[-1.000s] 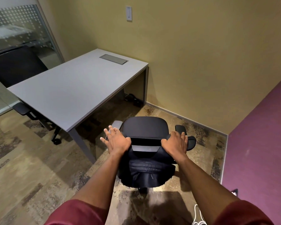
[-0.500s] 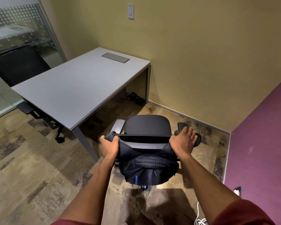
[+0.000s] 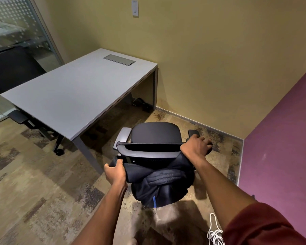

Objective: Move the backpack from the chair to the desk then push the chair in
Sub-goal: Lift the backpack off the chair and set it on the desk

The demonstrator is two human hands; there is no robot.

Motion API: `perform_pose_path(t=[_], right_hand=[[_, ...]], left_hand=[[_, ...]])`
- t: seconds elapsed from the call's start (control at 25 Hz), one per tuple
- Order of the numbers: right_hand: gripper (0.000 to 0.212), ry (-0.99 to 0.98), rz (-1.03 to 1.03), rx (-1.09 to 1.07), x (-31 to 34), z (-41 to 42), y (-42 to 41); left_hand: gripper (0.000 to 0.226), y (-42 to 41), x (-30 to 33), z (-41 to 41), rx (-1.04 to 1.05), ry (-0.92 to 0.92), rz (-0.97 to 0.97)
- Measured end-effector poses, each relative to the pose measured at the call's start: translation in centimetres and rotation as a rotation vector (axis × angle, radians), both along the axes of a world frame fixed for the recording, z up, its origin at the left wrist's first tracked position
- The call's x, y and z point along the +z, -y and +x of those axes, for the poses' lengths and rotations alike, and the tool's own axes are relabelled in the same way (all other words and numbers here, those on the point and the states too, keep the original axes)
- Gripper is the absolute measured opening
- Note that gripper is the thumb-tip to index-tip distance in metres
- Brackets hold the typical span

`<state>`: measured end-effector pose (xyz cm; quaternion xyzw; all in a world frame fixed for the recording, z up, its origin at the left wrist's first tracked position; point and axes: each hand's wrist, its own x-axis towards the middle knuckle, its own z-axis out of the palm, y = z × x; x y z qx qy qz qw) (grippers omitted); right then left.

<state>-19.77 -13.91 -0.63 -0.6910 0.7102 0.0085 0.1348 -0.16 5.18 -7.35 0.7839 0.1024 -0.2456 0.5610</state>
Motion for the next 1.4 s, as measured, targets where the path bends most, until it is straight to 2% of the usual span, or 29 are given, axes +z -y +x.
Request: perform_pose_path(t=[0.12, 0.2, 0.28, 0.36, 0.44, 0.56, 0.64, 0.8, 0.96, 1.08, 1.28, 1.4], right_hand=[[0.061, 0.029, -0.033, -0.016, 0.1, -1.2, 0.6], [0.067, 0.131, -0.08, -0.09, -0.2, -2.4, 0.7], [0.08, 0.273, -0.06, -0.215, -0.8, -3.7, 0.4], [0.089, 0.506, 0.042, -0.391, -1.4, -4.9, 0.1], [0.082, 0.644, 0.117, -0.448, -1.7, -6.1, -0.2], [0.064, 0.756, 0.106, -0.428, -1.6, -7.6, -0.3], [0.068, 0.808, 0.1, -0.438, -1.5, -8.5, -0.2], [0.076, 0.85, 0.069, -0.558, -1.1, -9.7, 0.0], [0.075, 0.885, 0.002, -0.625, -1.4, -11.8, -0.7], [0.074, 0.963, 0.008, -0.629, -1.7, -13.4, -1.4], [0.078, 1.093, 0.014, -0.612, 0.5, -15.1, -0.8], [0.07, 1.099, -0.016, -0.589, 2.8, -16.8, 0.3]], left_hand=[[0.046, 0.3, -0.1, -1.8, -0.068, 0.029, -0.015], [0.047, 0.7, -0.2, -3.3, -0.106, 0.044, -0.02], [0.054, 1.1, -0.3, -4.8, -0.142, 0.052, -0.008], [0.056, 1.5, -0.4, -6.0, -0.191, 0.075, -0.005], [0.053, 1.8, -0.7, -6.7, -0.253, 0.117, -0.006], [0.05, 2.3, -0.8, -6.8, -0.305, 0.163, -0.001], [0.051, 2.5, -0.9, -6.9, -0.328, 0.176, 0.015], [0.07, 3.0, -1.1, -7.8, -0.369, 0.162, 0.06], [0.08, 3.7, -1.2, -8.6, -0.445, 0.168, 0.014], [0.075, 4.4, -1.2, -8.6, -0.509, 0.174, -0.04], [0.051, 5.5, -1.0, -9.5, -0.787, 0.093, 0.017], [0.05, 5.3, 0.2, -13.3, -1.159, 0.379, 0.23]])
